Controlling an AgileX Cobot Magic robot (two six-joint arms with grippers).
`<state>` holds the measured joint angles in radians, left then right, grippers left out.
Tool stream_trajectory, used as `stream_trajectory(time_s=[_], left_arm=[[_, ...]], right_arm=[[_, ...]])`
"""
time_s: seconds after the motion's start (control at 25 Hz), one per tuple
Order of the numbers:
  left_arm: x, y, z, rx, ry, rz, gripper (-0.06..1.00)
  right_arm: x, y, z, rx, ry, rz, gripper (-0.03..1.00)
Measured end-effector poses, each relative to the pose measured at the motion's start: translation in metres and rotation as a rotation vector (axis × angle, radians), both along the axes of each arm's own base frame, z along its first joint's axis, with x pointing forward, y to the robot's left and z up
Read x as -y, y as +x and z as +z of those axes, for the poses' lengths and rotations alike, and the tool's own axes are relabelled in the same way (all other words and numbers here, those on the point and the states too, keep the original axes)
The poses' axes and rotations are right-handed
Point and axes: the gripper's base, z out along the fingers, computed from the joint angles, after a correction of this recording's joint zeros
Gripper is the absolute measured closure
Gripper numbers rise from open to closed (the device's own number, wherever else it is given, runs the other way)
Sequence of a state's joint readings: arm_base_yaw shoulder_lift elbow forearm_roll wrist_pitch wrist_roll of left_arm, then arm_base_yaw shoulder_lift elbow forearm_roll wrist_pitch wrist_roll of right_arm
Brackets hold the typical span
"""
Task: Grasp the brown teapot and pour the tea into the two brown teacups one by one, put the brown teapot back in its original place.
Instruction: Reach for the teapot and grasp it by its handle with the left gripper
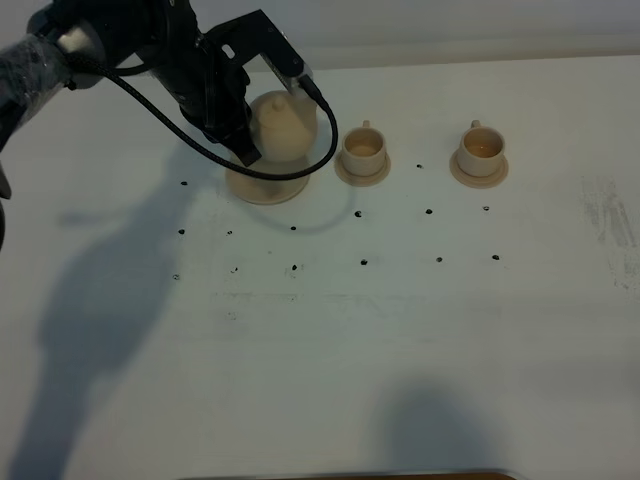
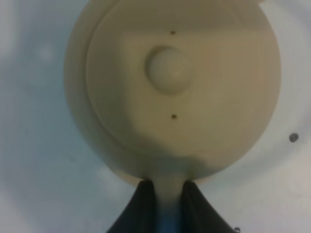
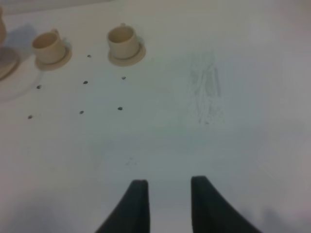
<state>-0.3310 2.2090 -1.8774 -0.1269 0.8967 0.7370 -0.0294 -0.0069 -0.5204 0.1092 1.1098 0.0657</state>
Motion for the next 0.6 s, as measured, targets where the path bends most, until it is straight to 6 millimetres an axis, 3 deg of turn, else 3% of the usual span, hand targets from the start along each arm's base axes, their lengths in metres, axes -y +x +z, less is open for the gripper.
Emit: stream_trajectory(time_s=[0.24, 0.6], left_arm=[[0.002, 0.004, -0.016, 0.014, 0.043, -0.065, 0.86], [0.001, 0.010, -0.013, 0.100, 0.089, -0.136, 0.86]], right_arm=[[0.000, 0.000, 0.000, 0.000, 0.000, 0.000, 0.74], [0.000, 0.000, 0.000, 0.000, 0.000, 0.000, 0.74]])
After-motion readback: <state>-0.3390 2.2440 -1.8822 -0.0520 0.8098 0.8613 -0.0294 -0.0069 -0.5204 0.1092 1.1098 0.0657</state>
